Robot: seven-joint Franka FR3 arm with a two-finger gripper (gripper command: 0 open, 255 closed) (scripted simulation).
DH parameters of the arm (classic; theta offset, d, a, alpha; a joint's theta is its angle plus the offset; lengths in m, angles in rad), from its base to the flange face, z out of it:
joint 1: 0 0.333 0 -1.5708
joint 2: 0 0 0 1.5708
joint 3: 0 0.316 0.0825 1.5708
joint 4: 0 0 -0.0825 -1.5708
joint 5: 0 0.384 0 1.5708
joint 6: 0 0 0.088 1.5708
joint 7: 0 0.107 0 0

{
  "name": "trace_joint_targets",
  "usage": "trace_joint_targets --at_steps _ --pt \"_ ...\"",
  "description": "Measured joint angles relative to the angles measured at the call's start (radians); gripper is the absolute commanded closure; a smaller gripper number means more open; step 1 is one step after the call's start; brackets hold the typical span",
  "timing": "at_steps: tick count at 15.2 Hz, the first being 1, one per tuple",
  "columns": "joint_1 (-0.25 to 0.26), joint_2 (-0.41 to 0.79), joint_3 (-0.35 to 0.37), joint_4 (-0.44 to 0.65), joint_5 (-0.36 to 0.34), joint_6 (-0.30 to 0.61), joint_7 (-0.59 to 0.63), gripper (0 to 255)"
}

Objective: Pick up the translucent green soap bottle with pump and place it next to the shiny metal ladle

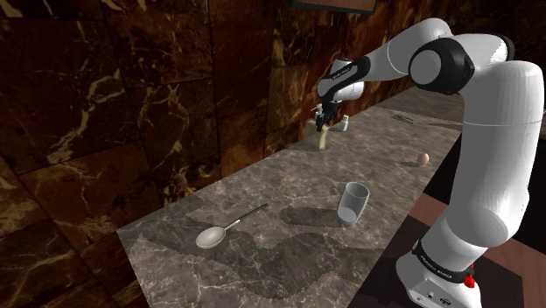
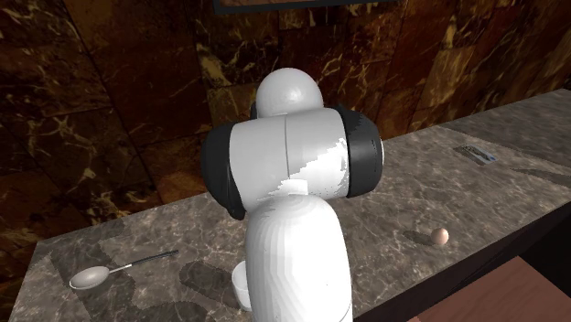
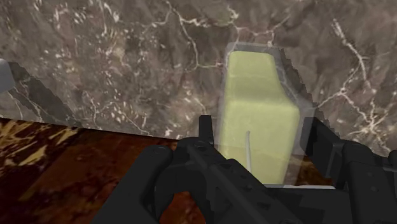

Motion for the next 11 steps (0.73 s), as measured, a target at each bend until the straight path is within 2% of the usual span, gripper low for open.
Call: trace_joint_targets --at_steps 6,11 --pt "0.0 0.0 0.0 0.0 0.0 0.0 0.0 255" --pt "0.006 -0.028 -0.007 0.013 -0.014 -0.042 0.008 255"
